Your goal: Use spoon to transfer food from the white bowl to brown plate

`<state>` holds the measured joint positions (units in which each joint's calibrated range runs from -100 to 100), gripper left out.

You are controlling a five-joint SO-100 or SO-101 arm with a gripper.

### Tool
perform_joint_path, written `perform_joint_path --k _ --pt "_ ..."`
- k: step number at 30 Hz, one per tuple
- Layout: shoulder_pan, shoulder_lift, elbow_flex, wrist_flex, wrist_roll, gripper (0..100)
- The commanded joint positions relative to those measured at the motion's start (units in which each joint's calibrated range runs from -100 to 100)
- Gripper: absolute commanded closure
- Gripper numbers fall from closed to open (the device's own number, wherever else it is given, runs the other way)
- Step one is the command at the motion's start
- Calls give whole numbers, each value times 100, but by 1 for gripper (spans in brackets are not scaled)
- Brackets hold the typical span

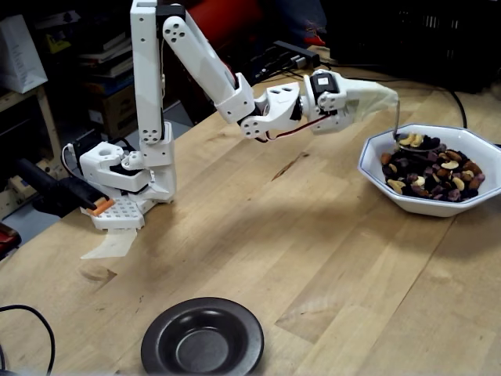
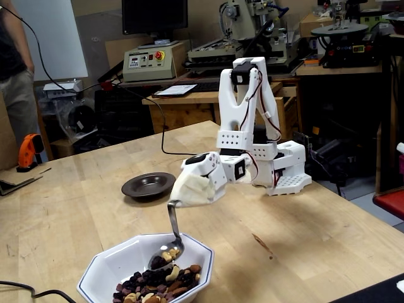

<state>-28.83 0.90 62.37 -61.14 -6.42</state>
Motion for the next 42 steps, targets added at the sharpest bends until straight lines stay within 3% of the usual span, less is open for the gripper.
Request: perform_joint_path --k 1,11,42 --pt "39 -505 -52 11 5 96" --pt "31 -505 -43 19 454 96" --pt "1239 -1857 -25 1513 396 96"
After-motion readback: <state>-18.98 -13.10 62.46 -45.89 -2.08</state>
